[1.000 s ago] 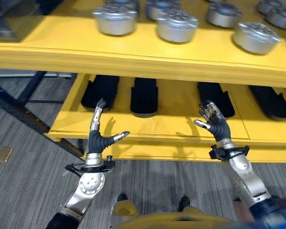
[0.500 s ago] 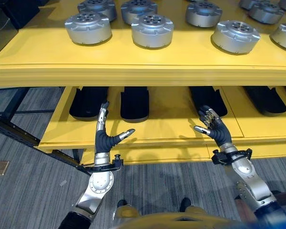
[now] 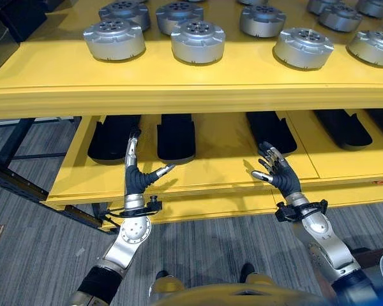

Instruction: Move parts from the plastic box to the shelf.

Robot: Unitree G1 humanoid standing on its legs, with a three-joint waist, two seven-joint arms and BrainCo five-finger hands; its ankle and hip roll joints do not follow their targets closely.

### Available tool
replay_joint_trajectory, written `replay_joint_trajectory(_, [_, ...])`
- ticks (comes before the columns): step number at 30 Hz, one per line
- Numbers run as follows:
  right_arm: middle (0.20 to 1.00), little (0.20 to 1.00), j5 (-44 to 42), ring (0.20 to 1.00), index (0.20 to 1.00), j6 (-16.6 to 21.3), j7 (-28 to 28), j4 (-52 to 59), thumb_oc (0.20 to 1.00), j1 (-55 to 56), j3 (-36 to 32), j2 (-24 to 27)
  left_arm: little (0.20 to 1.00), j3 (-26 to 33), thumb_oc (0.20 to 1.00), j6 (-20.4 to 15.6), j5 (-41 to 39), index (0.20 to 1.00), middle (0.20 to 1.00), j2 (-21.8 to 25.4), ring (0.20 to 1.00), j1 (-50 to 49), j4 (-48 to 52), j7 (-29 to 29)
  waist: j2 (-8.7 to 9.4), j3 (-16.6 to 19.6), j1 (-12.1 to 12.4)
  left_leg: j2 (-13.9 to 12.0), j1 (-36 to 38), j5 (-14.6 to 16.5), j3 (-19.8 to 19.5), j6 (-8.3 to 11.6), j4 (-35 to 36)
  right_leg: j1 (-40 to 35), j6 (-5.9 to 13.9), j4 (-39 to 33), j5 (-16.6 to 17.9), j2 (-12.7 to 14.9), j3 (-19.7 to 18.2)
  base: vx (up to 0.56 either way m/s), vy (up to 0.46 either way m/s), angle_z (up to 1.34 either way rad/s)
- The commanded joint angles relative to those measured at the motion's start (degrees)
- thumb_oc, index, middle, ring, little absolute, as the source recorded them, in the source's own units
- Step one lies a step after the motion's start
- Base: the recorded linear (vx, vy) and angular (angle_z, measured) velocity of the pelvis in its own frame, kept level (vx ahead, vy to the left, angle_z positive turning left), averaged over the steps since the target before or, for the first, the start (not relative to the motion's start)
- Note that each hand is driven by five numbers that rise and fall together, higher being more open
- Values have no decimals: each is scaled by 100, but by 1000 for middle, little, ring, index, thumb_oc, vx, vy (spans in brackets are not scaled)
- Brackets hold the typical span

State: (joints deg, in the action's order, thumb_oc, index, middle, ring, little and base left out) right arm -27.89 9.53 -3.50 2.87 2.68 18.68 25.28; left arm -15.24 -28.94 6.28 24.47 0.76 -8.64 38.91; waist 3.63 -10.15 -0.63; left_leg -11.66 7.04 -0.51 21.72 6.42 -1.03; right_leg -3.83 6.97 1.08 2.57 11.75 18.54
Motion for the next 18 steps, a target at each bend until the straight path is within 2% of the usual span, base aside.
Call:
replay_joint_trajectory(1, [1000, 1000, 99, 1000, 1000, 347, 73, 197, 1000, -175, 40, -142, 1000, -41, 1000, 4, 137, 1000, 1000, 73, 1000, 431, 63, -2, 144, -109, -9, -1, -394, 410, 10, -322, -909, 4, 136, 515, -227, 135, 56, 22, -54, -9])
replay_joint_trajectory(3, [1000, 1000, 6, 1000, 1000, 287, 44, 123, 1000, -219, 115, -144, 1000, -191, 1000, -34, 41, 1000, 1000, 17, 1000, 572, -19, -228, 179, -156, -42, -53, -441, 408, 33, -304, -983, 25, 124, 517, -221, 103, 15, 18, -47, -16])
replay_joint_trajectory(7, [1000, 1000, 12, 1000, 1000, 337, 56, 32, 1000, -267, 145, -179, 1000, -207, 1000, 262, -57, 1000, 1000, -31, 1000, 746, 94, 113, 197, -235, -72, -125, -537, 408, 65, -273, -1116, 73, 110, 562, -238, 74, -20, -9, -26, -15])
replay_joint_trajectory(10, [1000, 1000, -1, 1000, 1000, 291, 156, 63, 1000, -224, 132, -207, 1000, -191, 1000, 407, -117, 1000, 1000, -40, 1000, 800, 35, 84, 229, -280, -94, -173, -591, 419, 74, -254, -1231, 70, 95, 584, -249, 45, -41, 19, -35, -3])
replay_joint_trajectory(13, [1000, 1000, 6, 1000, 1000, 293, 174, 69, 1000, -215, 151, -232, 1000, -157, 1000, 423, -456, 1000, 1000, -96, 1000, 811, 0, 77, 263, -325, -90, -221, -674, 437, 85, -241, -1334, 102, 85, 613, -260, 24, -41, -6, -31, -5])
replay_joint_trajectory(18, [1000, 1000, 43, 1000, 1000, 314, 160, 33, 1000, -302, 201, -284, 1000, -161, 1000, 603, -387, 1000, 1000, -129, 1000, 875, 135, 211, 308, -438, -68, -287, -791, 431, 71, -210, -1418, 144, 60, 634, -278, -23, -23, -47, -25, -2])
